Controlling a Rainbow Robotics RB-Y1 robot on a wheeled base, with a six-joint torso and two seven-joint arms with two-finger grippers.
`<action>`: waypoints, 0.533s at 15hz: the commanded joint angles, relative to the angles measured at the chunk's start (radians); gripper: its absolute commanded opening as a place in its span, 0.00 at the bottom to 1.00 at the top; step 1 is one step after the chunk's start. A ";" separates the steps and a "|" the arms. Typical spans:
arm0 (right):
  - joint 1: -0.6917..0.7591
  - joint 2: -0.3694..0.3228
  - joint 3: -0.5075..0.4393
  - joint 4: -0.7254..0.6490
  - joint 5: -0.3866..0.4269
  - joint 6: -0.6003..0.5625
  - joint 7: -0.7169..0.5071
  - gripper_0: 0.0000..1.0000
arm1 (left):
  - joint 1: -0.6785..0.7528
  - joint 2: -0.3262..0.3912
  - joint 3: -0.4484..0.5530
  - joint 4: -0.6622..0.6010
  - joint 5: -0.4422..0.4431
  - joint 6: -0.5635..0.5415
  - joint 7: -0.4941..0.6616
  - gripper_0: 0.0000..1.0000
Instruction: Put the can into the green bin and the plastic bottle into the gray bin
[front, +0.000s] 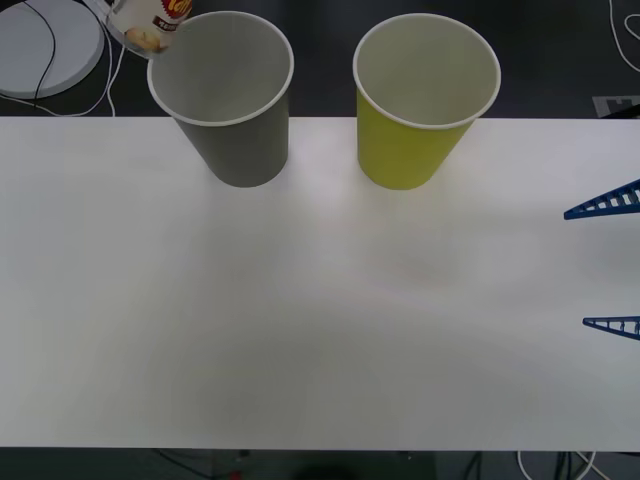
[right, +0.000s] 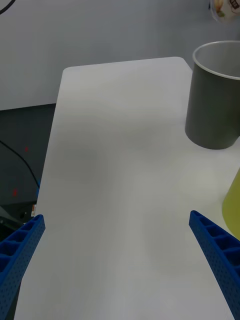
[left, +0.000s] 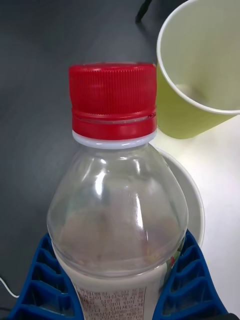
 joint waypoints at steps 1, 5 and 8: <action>0.000 0.000 0.000 0.000 0.000 0.000 0.000 1.00 | -0.007 -0.036 0.000 0.027 -0.010 0.011 -0.001 0.00; 0.000 0.000 0.000 0.000 0.000 0.000 0.000 1.00 | -0.018 -0.079 0.000 0.062 -0.021 0.022 -0.001 0.00; 0.000 0.000 0.000 0.000 0.000 0.000 0.000 1.00 | -0.019 -0.087 0.002 0.062 -0.027 0.022 0.002 0.00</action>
